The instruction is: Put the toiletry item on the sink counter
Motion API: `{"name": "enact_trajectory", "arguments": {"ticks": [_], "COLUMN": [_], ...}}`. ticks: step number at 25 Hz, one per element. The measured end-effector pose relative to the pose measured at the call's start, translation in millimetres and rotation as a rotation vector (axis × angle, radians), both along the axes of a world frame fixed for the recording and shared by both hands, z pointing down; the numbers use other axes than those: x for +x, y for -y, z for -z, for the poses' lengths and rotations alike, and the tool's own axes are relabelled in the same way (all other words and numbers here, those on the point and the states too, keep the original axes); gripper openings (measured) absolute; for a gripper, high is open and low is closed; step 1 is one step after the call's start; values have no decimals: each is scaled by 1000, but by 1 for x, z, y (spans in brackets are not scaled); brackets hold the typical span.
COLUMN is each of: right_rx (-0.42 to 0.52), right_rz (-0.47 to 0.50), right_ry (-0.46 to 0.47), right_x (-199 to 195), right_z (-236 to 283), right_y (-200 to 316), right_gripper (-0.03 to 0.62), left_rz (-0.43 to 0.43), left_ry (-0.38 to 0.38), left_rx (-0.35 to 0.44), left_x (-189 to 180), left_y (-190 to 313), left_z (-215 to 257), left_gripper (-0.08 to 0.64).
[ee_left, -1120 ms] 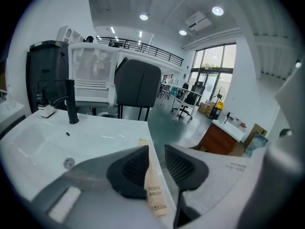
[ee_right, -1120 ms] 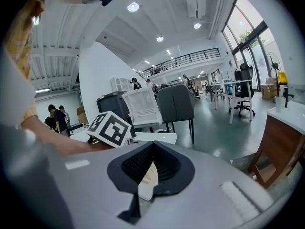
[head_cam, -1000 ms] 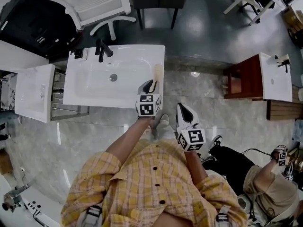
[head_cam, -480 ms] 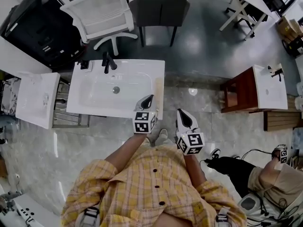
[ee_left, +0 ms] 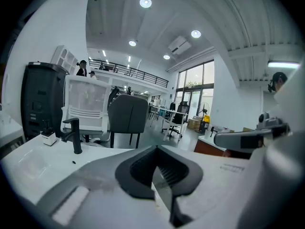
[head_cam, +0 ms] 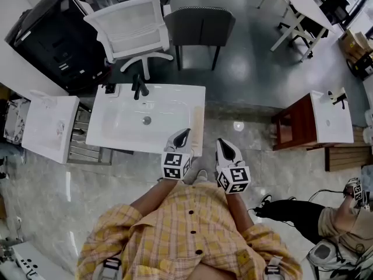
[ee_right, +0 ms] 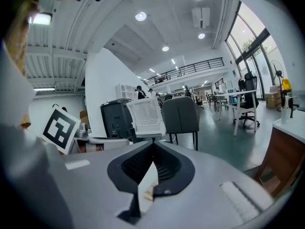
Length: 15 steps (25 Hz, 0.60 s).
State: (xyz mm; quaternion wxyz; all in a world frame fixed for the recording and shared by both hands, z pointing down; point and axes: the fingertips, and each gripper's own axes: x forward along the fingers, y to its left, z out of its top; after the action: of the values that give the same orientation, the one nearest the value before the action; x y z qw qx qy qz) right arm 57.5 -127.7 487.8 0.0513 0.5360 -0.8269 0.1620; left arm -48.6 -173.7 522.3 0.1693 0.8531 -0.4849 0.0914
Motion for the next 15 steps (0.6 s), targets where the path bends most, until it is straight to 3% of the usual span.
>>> {"name": "enact_trajectory", "arguments": {"ticks": [15], "right_rx": [30], "right_rz": [9], "right_ry": [7], "right_x": [9], "right_z": [5], "right_y": [13], "right_gripper": [-2], "left_rz": [-7], "left_ry": [0], "left_rx": [124], "left_x": [-2], "left_y": [-13], "left_z": [28], "left_gripper": [-2]}}
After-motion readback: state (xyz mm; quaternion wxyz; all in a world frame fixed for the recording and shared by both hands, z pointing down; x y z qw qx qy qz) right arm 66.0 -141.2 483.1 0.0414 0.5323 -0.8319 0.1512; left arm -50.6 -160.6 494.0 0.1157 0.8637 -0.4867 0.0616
